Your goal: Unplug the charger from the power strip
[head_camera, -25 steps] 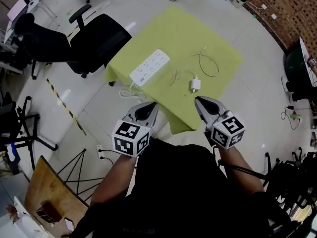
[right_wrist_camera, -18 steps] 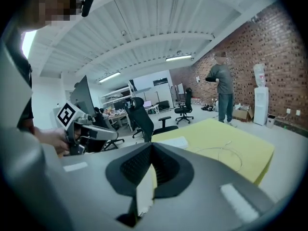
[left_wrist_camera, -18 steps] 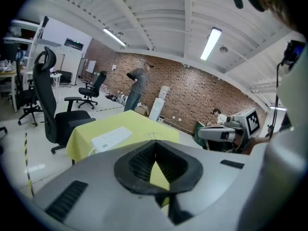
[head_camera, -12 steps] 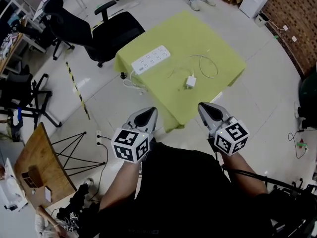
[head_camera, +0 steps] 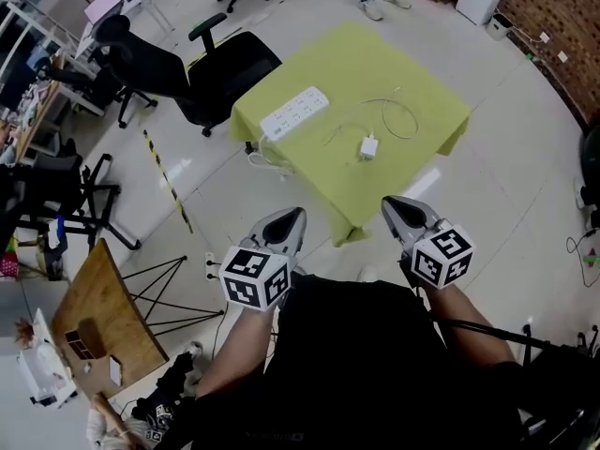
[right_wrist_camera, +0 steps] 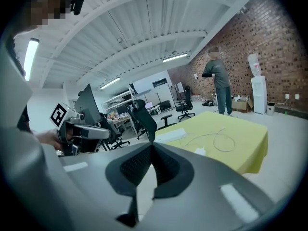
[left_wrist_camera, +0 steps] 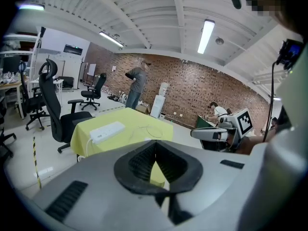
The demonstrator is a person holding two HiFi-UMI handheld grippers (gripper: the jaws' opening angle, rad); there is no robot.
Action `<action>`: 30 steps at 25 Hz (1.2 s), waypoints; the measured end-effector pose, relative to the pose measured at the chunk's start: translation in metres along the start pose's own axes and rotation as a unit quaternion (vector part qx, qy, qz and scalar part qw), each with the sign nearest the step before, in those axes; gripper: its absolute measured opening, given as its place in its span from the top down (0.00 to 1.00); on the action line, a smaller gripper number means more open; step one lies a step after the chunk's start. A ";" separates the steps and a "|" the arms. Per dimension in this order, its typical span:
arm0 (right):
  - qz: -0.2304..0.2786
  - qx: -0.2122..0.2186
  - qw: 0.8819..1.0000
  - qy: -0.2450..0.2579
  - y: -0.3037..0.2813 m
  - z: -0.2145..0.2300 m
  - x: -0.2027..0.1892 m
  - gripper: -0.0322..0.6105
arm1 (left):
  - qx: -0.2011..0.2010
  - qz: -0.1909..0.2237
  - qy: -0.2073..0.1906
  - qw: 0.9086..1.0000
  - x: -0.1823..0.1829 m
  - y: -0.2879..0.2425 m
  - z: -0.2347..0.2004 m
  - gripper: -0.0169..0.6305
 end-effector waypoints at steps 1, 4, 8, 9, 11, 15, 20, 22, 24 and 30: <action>0.003 -0.006 1.000 -0.005 -0.002 -0.004 0.000 0.95 | -0.005 -0.003 -0.005 1.000 0.003 0.001 -0.004 0.96; 0.006 -0.020 1.000 -0.017 -0.008 -0.023 -0.003 0.95 | -0.028 -0.013 -0.015 0.999 0.006 0.008 -0.014 0.96; 0.008 -0.038 0.999 -0.015 -0.020 -0.050 -0.009 0.95 | -0.055 -0.020 -0.025 0.998 0.003 0.012 -0.030 0.96; 0.008 -0.042 0.999 -0.017 -0.023 -0.055 -0.011 0.95 | -0.061 -0.021 -0.027 0.998 0.003 0.013 -0.034 0.96; 0.006 -0.050 0.999 -0.021 -0.025 -0.064 -0.014 0.95 | -0.073 -0.024 -0.030 0.997 0.002 0.014 -0.038 0.96; -0.001 -0.066 0.997 -0.026 -0.028 -0.076 -0.019 0.95 | -0.091 -0.028 -0.031 0.995 -0.001 0.019 -0.042 0.96; -0.011 -0.070 0.997 -0.027 -0.031 -0.083 -0.025 0.95 | -0.101 -0.026 -0.028 0.994 -0.003 0.023 -0.046 0.96; -0.012 -0.070 0.997 -0.026 -0.030 -0.086 -0.022 0.95 | -0.104 -0.024 -0.027 0.994 -0.001 0.025 -0.046 0.96; -0.012 -0.070 0.997 -0.026 -0.030 -0.086 -0.019 0.95 | -0.106 -0.021 -0.027 0.994 0.001 0.026 -0.045 0.96; -0.016 -0.069 0.997 -0.028 -0.024 -0.084 -0.024 0.95 | -0.106 -0.020 -0.024 0.994 -0.004 0.025 -0.039 0.96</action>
Point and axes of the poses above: the fingertips, and each gripper's own axes: y backward along the fingers, z to its right, x out of its top, the point moved 8 cm from there along y, backward along the fingers, and after that the axes turned 2 degrees about -z, right-handed, at the moved point
